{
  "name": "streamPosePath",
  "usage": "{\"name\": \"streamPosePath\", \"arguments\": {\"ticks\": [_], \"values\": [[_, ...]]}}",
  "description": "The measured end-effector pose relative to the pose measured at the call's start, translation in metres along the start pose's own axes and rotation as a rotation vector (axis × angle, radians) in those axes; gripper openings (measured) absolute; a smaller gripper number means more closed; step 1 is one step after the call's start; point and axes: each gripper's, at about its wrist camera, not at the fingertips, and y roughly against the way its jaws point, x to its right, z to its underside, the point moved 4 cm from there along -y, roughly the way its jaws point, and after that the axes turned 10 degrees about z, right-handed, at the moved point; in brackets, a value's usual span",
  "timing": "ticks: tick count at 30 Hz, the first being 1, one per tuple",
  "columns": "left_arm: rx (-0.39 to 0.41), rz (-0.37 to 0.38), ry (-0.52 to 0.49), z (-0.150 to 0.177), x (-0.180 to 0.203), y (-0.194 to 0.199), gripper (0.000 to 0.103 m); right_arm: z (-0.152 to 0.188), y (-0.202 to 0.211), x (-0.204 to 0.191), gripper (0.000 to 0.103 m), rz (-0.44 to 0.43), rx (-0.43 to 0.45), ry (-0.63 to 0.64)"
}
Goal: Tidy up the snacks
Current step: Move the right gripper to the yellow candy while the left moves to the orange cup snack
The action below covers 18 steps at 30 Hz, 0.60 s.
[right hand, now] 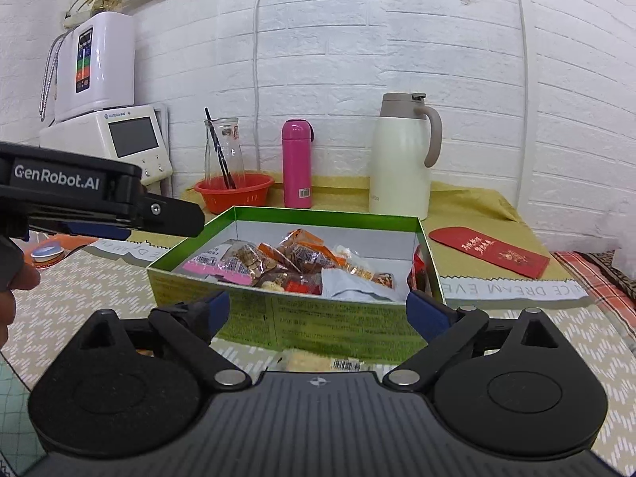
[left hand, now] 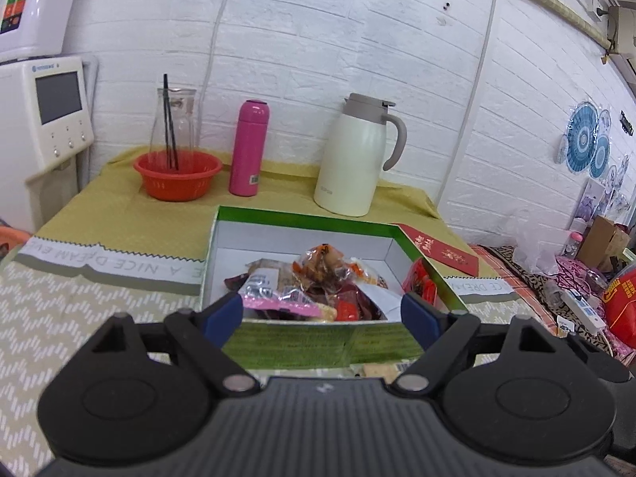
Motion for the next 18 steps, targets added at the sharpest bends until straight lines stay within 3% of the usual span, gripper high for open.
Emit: {"name": "streamPosePath", "arguments": {"ticks": [9,12,18], "values": [[-0.071,-0.035,0.017,0.062,-0.001,0.029,0.086,0.052,0.038,0.003,0.103,0.016,-0.062,0.012],[-0.108,0.013,0.043,0.079,0.000,0.031,0.085,0.065,0.047,0.007,0.103,0.010,-0.084,0.031],[-0.149,0.112,0.006,0.099,0.022,0.021,0.085,0.075,0.043,0.031,0.103,0.090,-0.125,0.027]]}}
